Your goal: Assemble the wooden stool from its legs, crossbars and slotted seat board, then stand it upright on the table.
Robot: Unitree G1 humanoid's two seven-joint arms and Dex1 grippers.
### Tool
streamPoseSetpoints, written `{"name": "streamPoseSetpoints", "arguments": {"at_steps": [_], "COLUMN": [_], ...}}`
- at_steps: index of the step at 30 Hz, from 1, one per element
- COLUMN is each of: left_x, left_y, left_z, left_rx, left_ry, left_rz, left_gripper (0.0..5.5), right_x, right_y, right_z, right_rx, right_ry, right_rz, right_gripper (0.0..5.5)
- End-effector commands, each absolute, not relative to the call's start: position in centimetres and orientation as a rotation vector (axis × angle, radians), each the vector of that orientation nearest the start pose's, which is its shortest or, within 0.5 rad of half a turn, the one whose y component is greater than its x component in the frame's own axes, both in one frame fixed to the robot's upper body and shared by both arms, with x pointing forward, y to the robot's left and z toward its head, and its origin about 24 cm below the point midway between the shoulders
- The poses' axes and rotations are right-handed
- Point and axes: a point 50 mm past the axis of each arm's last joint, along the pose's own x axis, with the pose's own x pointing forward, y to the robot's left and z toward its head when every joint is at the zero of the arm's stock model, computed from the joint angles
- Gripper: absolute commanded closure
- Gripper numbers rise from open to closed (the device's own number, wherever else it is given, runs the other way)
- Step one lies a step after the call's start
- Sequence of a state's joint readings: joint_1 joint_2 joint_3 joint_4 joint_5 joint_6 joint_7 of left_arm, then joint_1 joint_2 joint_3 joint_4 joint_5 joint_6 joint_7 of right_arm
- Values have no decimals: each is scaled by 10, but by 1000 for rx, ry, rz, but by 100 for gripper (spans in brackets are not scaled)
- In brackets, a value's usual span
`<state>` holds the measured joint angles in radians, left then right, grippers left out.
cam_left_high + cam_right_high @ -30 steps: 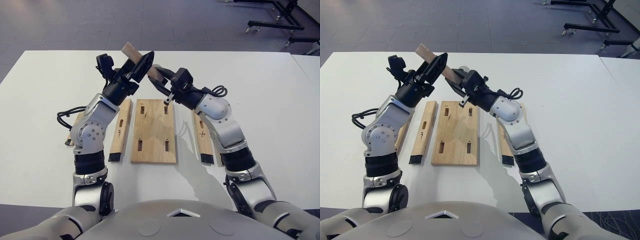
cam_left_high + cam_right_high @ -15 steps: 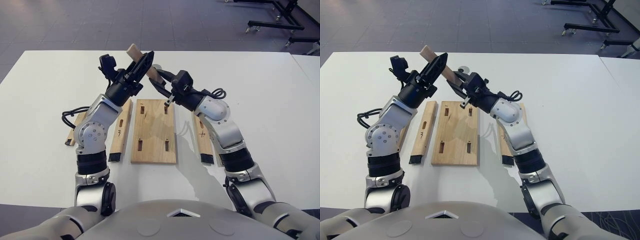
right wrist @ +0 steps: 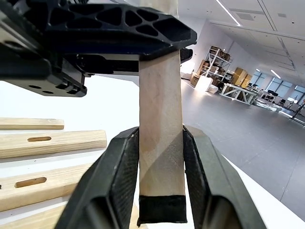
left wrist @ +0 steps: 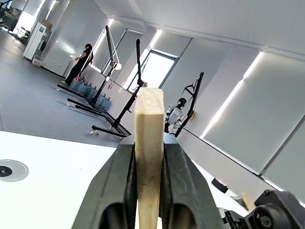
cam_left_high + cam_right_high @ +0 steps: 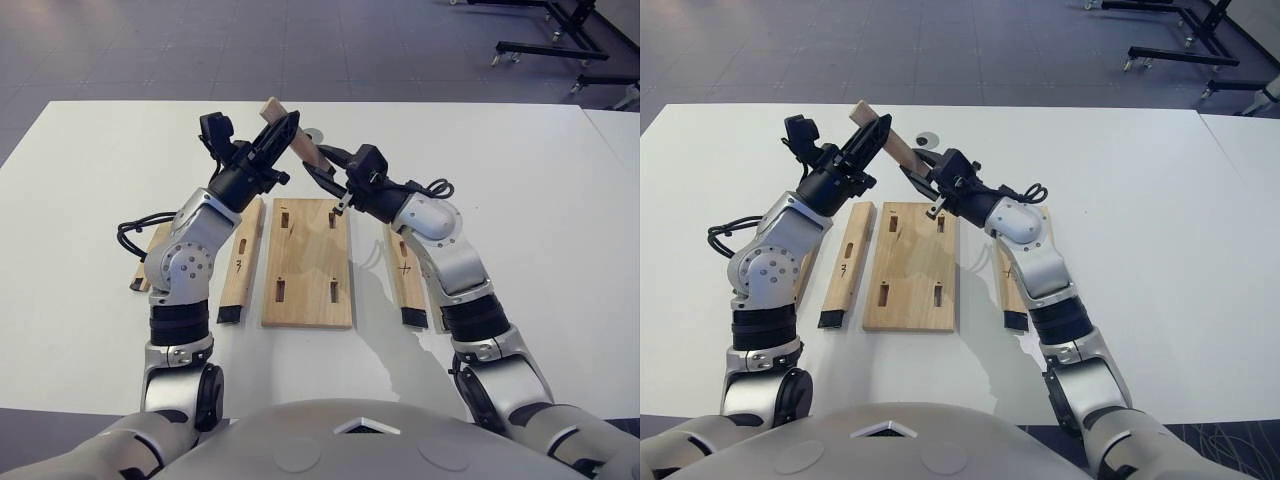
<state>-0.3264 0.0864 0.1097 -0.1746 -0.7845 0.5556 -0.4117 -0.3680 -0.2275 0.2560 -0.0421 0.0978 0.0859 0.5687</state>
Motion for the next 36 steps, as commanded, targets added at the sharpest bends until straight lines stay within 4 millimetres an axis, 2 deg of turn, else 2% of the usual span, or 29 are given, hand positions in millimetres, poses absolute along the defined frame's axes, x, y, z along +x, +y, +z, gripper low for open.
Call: {"name": "streamPoseSetpoints", "arguments": {"at_steps": [1,5,10,12,15,19,22,24,30,36], "left_x": [286,289,297,298,290,248,217,203,196,206], "left_y": [112,119,169,182,194,206,212,214,220,239], "left_z": [134,137,166,175,178,162,145,140,142,134], "left_rx": [-603,-590,-508,-477,-439,-211,-107,-76,-74,-64], "left_ry": [-36,-65,-207,-246,-268,-233,-175,-144,-126,-45], "left_rz": [-762,-726,-575,-519,-428,-297,-225,-192,-136,-131], "left_gripper": [511,511,511,511,511,511,511,511,511,511], "right_x": [292,289,274,273,281,299,302,301,296,292], "right_y": [-85,-90,-104,-110,-114,-122,-127,-130,-132,-126], "right_z": [133,128,113,110,114,127,130,129,123,119], "right_rx": [-227,-166,-171,-175,-188,-139,-97,-74,-44,-32], "right_ry": [-233,-170,-58,-38,-63,-115,-127,-124,-112,-108], "right_rz": [840,857,912,894,797,568,454,399,320,301], "right_gripper": [383,312,230,202,149,144,144,144,144,144]}}
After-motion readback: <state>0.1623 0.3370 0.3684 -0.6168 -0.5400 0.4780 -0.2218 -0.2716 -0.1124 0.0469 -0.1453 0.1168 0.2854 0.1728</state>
